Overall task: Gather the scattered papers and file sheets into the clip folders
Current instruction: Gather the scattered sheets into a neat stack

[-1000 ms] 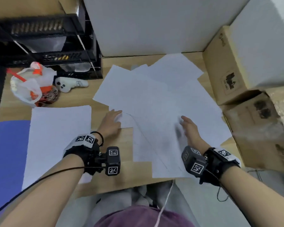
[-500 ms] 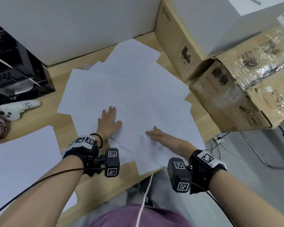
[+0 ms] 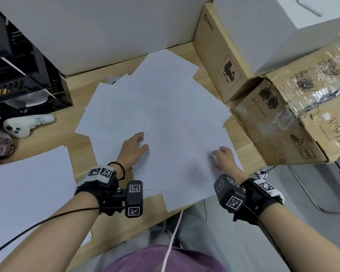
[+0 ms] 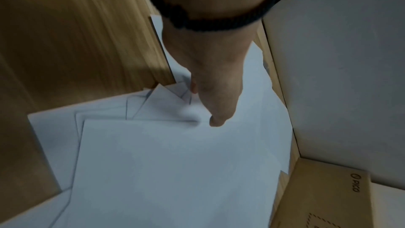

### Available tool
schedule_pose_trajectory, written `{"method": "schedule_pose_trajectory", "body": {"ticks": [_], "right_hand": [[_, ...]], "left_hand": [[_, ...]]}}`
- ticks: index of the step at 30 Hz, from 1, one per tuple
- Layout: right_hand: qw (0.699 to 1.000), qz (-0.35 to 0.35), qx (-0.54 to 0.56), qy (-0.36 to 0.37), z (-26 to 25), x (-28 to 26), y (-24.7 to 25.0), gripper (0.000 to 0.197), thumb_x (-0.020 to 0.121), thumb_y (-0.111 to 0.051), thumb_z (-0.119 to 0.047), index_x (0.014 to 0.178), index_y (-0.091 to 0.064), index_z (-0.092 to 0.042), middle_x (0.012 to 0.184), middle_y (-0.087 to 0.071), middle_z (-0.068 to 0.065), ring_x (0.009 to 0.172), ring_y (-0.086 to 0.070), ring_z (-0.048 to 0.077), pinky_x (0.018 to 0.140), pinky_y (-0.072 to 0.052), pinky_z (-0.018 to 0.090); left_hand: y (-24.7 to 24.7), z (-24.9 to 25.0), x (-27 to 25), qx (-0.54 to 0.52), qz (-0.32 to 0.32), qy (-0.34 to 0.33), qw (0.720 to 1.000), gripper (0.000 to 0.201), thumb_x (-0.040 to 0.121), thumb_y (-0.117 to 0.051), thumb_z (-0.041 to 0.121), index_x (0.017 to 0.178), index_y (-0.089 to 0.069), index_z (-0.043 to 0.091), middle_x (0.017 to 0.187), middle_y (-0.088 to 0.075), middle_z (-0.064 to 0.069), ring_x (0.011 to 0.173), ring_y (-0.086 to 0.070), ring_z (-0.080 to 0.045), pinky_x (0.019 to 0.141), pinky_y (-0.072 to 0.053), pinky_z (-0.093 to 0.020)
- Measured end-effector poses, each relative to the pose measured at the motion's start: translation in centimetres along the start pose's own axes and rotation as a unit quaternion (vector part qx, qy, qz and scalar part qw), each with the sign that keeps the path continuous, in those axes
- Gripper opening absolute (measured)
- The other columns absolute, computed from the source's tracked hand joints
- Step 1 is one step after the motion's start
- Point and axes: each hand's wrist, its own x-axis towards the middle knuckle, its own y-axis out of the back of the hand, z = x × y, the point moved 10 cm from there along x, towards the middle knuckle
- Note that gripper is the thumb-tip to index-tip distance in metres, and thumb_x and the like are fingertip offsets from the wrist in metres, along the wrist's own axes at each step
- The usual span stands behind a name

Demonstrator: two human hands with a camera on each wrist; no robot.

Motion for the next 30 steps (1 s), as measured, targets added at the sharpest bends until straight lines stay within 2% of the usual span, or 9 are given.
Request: {"method": "schedule_pose_trajectory", "body": {"ticks": [4,7,11,16,20,23,25,28,30], "right_hand": [[0.999,-0.035,0.042,0.001,-0.1,-0.8,-2.3,0.052,0.096,-0.054,-0.014,0.142,-0.031,-0.014,0.137,-0.032,0.003,0.126,-0.039,0.022,0.089,-0.038,0.026],[0.995,-0.048,0.083,-0.002,0.2,-1.0,-4.1,0.062,0.094,-0.058,-0.016,0.148,-0.028,-0.012,0.149,-0.033,0.005,0.128,-0.042,0.022,0.101,-0.041,0.036],[0.987,-0.110,0.113,0.014,-0.2,-1.7,-5.8,0.050,0.096,-0.057,-0.015,0.143,-0.040,-0.012,0.147,-0.041,0.007,0.111,-0.050,0.016,0.084,-0.043,0.032],[0.996,-0.044,0.056,0.047,0.2,-0.6,-1.1,0.053,0.098,-0.050,-0.012,0.149,-0.034,-0.009,0.154,-0.035,0.006,0.140,-0.036,0.022,0.107,-0.034,0.031],[0.999,-0.004,0.015,0.037,1.9,0.5,2.1,0.059,0.097,-0.049,-0.011,0.152,-0.027,-0.008,0.159,-0.026,0.007,0.144,-0.030,0.024,0.110,-0.028,0.029],[0.998,-0.043,-0.016,0.047,2.1,0.7,0.3,0.061,0.096,-0.048,-0.016,0.153,-0.026,-0.013,0.163,-0.014,0.004,0.150,-0.016,0.021,0.120,-0.020,0.042],[0.996,-0.062,-0.037,0.061,1.3,0.7,-1.5,0.060,0.096,-0.048,-0.018,0.153,-0.026,-0.015,0.164,-0.007,0.002,0.151,-0.008,0.019,0.121,-0.015,0.044],[0.993,-0.075,-0.048,0.083,-0.9,0.4,-3.8,0.034,0.096,-0.049,-0.021,0.130,-0.046,-0.020,0.163,-0.006,0.004,0.151,-0.001,0.018,0.119,-0.011,0.041],[0.992,-0.083,-0.035,0.088,-2.5,0.3,-5.2,0.019,0.092,-0.052,-0.028,0.110,-0.052,-0.020,0.154,-0.021,0.004,0.149,-0.006,0.021,0.112,-0.017,0.039]], "left_hand": [[-2.8,0.2,-0.2,-0.037,-0.046,0.040,0.997,0.059,0.092,-0.061,0.021,0.144,-0.034,0.016,0.134,-0.051,-0.006,0.122,-0.047,-0.021,0.098,-0.037,-0.028],[-3.6,-0.5,-0.5,-0.071,-0.047,0.068,0.994,0.056,0.087,-0.067,0.026,0.137,-0.042,0.015,0.126,-0.055,-0.009,0.115,-0.054,-0.025,0.098,-0.043,-0.034],[-3.8,-1.4,-1.0,-0.061,-0.063,0.079,0.993,0.047,0.087,-0.068,0.026,0.129,-0.053,0.011,0.128,-0.061,-0.008,0.115,-0.059,-0.027,0.102,-0.046,-0.042],[0.3,-1.0,-1.1,-0.042,0.034,0.050,0.997,0.036,0.090,-0.063,0.017,0.125,-0.059,0.007,0.120,-0.064,-0.009,0.097,-0.057,-0.020,0.080,-0.043,-0.027],[2.9,-2.3,-1.2,-0.047,0.064,0.047,0.996,0.042,0.088,-0.067,0.018,0.127,-0.057,0.007,0.123,-0.062,-0.009,0.103,-0.057,-0.021,0.086,-0.043,-0.028],[2.7,-5.4,-1.9,-0.041,0.027,0.088,0.995,0.043,0.085,-0.071,0.021,0.124,-0.058,0.011,0.120,-0.064,-0.007,0.111,-0.061,-0.028,0.097,-0.048,-0.038],[2.0,-7.2,-2.7,-0.055,-0.013,0.109,0.992,0.039,0.081,-0.075,0.023,0.117,-0.062,0.014,0.114,-0.068,-0.007,0.105,-0.065,-0.030,0.097,-0.050,-0.046],[1.3,-7.3,-4.2,-0.044,-0.064,0.098,0.992,0.029,0.082,-0.074,0.021,0.110,-0.066,0.016,0.108,-0.071,-0.005,0.097,-0.068,-0.026,0.092,-0.053,-0.044],[1.9,-6.6,-4.9,-0.038,-0.055,0.075,0.995,0.022,0.084,-0.072,0.021,0.106,-0.067,0.020,0.106,-0.071,-0.002,0.096,-0.068,-0.022,0.090,-0.054,-0.040]]}}
